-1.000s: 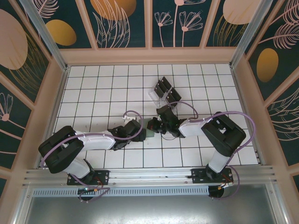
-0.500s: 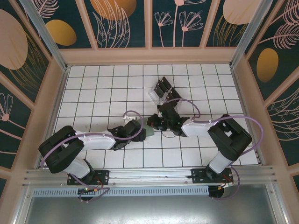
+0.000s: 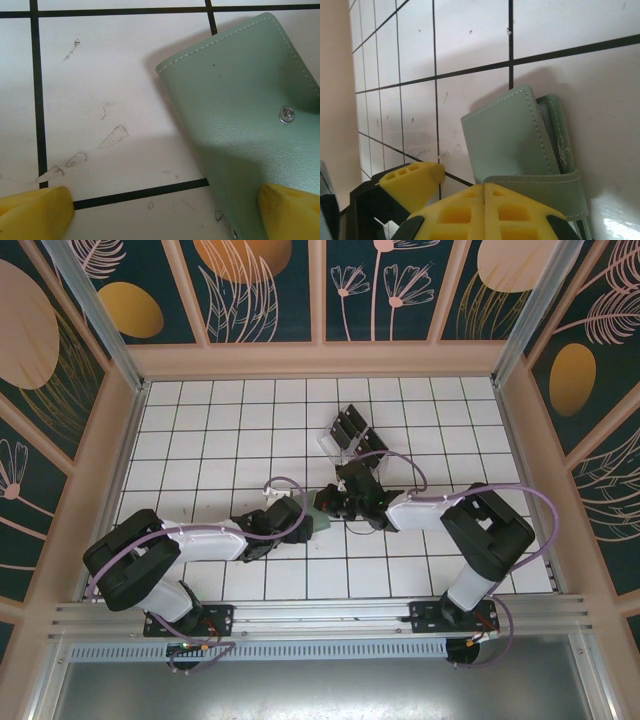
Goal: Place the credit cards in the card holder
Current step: Close the button on the card holder.
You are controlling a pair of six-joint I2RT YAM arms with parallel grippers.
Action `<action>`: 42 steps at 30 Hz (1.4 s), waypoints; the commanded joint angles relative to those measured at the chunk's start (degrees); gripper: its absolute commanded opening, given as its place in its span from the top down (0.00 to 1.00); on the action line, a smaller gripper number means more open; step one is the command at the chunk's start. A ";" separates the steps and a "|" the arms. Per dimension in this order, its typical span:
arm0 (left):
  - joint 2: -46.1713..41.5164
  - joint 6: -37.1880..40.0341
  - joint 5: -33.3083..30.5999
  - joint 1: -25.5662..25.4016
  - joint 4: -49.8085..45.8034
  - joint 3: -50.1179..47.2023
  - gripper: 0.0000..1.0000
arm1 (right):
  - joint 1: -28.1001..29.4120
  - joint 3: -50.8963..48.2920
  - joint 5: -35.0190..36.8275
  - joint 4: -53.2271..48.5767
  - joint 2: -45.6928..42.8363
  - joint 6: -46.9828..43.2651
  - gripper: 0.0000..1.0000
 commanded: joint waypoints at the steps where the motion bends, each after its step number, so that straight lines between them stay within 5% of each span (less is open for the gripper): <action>1: 6.41 0.04 5.79 1.23 0.01 -2.97 0.03 | 0.32 1.93 -0.25 0.94 1.97 -1.50 1.00; 22: 1.07 -0.48 4.75 1.15 -1.66 -2.64 0.03 | 0.87 1.03 0.25 1.65 7.65 -1.15 1.00; 31: -12.84 -4.01 -6.73 1.90 -8.68 2.11 0.01 | 0.56 0.29 1.20 0.12 8.26 -1.07 1.00; 42: -2.69 2.56 -2.12 10.49 -6.77 9.09 0.01 | 0.84 1.02 2.12 -2.48 8.45 -1.77 1.00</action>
